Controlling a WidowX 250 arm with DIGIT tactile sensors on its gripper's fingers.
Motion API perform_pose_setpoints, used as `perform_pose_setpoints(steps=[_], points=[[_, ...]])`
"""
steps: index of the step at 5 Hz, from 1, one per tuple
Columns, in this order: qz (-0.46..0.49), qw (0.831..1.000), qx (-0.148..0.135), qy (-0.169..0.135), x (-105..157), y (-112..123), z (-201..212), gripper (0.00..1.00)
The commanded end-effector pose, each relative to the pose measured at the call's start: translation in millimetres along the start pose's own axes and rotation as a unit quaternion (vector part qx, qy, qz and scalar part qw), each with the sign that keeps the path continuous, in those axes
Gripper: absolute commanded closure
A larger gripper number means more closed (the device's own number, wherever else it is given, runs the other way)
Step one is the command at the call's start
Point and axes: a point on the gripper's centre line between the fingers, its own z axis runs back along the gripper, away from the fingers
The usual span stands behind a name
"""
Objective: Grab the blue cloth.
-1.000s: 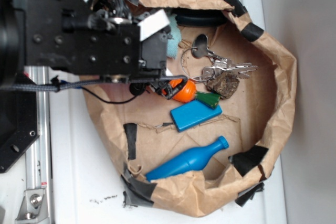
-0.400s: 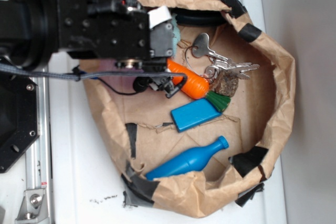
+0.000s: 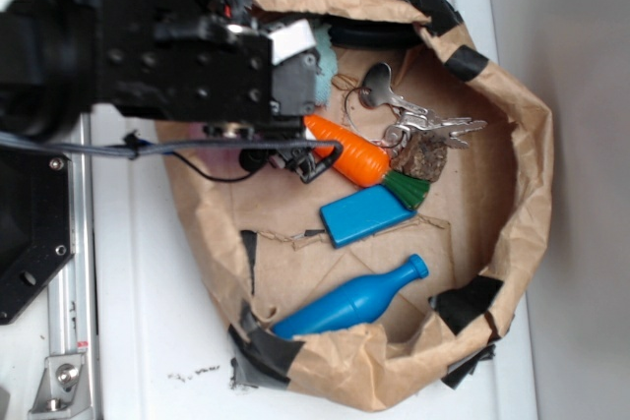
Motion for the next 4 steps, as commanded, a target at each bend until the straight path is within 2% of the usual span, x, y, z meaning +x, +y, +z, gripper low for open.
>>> perform_pose_setpoints(steps=[1,2,3,4], points=[[-0.063,0.996,0.004,-0.057,3,23,21,0.00],[-0.083,0.995,0.024,-0.050,13,24,16,0.00],[-0.076,0.996,0.042,-0.016,24,31,0,0.00],[-0.077,0.996,0.049,0.002,34,37,-7,0.00]])
